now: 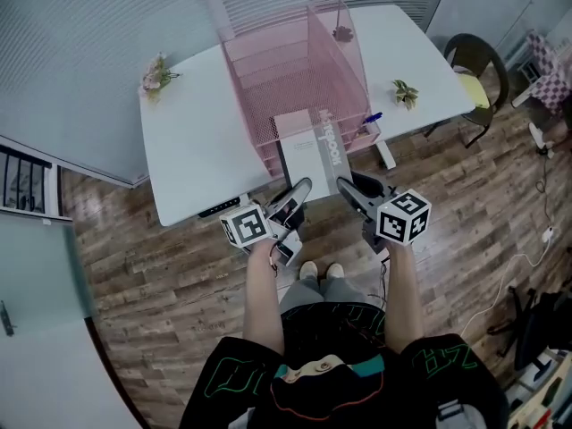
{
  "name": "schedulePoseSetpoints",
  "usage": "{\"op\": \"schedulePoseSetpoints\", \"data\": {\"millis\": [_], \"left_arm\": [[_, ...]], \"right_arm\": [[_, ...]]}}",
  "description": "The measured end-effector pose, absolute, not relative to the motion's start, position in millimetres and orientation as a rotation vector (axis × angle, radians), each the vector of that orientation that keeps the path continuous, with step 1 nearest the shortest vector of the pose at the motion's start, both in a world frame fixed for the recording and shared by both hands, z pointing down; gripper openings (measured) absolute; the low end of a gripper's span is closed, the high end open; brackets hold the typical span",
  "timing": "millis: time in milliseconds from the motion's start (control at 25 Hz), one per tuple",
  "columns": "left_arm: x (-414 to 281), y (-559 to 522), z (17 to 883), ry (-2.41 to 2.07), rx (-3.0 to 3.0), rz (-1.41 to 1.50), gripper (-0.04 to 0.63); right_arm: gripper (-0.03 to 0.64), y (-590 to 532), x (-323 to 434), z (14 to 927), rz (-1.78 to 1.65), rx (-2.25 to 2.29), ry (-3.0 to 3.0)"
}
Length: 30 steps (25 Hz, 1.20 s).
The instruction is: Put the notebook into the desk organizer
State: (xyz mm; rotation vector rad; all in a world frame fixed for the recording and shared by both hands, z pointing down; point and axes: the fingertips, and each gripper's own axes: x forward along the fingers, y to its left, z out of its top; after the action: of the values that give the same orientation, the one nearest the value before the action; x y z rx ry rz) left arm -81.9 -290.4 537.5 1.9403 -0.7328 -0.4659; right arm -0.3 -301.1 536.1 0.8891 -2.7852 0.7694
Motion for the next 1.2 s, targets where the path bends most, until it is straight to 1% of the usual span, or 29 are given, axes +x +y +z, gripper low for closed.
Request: {"op": "schedulePoseSetpoints", "data": {"millis": [120, 320, 560, 680, 760, 880, 920, 960, 1120, 1200], "left_arm": [[-81, -309, 531, -0.751, 1.969, -0.455, 0.048], [-81, -326, 524, -0.776, 2.007, -0.425, 0.126], [-85, -337, 518, -0.806, 2.035, -0.427, 0.170], [-86, -340, 515, -0.810, 2.044, -0.421, 0.195], [-89, -339, 516, -0.809, 2.057, -0.382, 0.215], [-101, -334, 524, -0.837, 2.080, -0.265, 0.264], [-103, -331, 528, -0.833, 2.082, -0.223, 0.268], [-103, -327, 533, -0.812, 2.082, -0.175, 0.265], [-74, -296, 552, -0.610, 2.082, 0.076, 0.179], [-64, -294, 548, -0.582, 2.123, 0.102, 0.138]], "right_arm": [[0.089, -318, 2, 530, 0.835, 0.891, -2.792], [0.074, -337, 1, 522, 0.821, 0.927, -2.767], [0.074, -351, -3, 521, 0.825, 0.955, -2.767], [0.074, -358, -4, 516, 0.911, 0.982, -2.795], [0.065, -363, -6, 513, 0.975, 0.998, -2.809], [0.051, -370, -10, 513, 0.987, 1.021, -2.803], [0.051, -372, -11, 513, 0.989, 1.026, -2.802], [0.051, -374, -13, 513, 0.992, 1.029, -2.801], [0.051, -380, -16, 513, 0.992, 1.038, -2.789], [0.051, -382, -19, 511, 0.980, 1.034, -2.788]]}}
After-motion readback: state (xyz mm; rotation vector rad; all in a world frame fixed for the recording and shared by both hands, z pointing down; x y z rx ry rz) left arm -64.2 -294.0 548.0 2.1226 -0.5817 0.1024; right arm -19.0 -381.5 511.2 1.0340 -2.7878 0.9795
